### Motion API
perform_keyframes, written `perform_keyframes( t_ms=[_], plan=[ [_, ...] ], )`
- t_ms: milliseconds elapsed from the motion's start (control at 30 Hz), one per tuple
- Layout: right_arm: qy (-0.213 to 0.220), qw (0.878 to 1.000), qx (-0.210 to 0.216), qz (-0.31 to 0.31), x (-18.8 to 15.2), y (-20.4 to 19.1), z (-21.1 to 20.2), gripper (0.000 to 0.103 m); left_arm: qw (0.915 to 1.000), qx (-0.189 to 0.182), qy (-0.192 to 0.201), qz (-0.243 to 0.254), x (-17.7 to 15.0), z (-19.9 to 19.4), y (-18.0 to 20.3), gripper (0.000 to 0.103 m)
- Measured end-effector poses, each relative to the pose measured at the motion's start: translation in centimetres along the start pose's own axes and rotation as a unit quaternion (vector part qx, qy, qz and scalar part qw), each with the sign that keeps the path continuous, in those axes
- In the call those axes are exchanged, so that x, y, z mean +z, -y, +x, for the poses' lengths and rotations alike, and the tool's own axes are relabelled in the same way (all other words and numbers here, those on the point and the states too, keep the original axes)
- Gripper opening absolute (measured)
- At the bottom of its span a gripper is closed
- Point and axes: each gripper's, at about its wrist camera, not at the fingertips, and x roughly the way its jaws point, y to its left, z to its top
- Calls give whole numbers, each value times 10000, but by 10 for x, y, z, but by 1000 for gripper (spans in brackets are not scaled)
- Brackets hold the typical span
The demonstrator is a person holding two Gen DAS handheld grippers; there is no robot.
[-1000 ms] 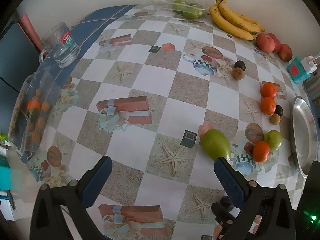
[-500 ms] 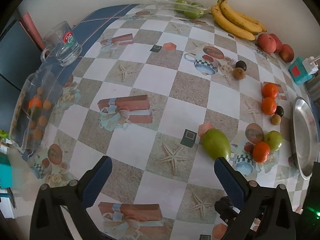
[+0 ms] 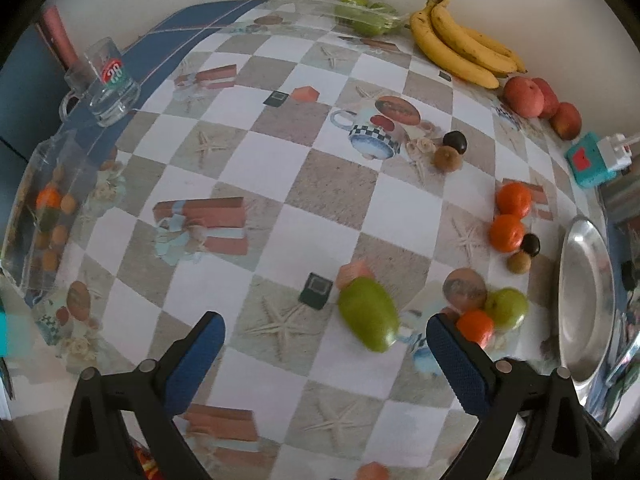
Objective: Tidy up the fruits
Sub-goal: 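Lift the dark fruit with the right gripper while the left gripper grasps the green mango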
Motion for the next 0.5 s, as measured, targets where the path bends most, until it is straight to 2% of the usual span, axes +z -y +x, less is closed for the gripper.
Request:
perform_keyframes(
  t_ms=[200, 267, 333, 400, 500],
  plan=[
    [386, 9966, -11, 724, 22, 35, -21, 29, 9998, -27, -182, -34, 5, 16, 12, 84],
    [448, 9947, 66, 924, 29, 43, -23, 29, 9996, -76, -251, -98, 6, 21, 12, 83],
    [503, 9934, 114, 1023, 36, 47, -24, 29, 9994, -64, -312, -133, 7, 27, 12, 82],
    [545, 9925, 137, 1081, 42, 49, -24, 29, 9993, -1, -350, -101, 9, 32, 14, 74],
    [573, 9932, 8, 1010, 49, 46, -23, 29, 9987, -42, -487, -106, 9, 41, 16, 68]
  ],
)
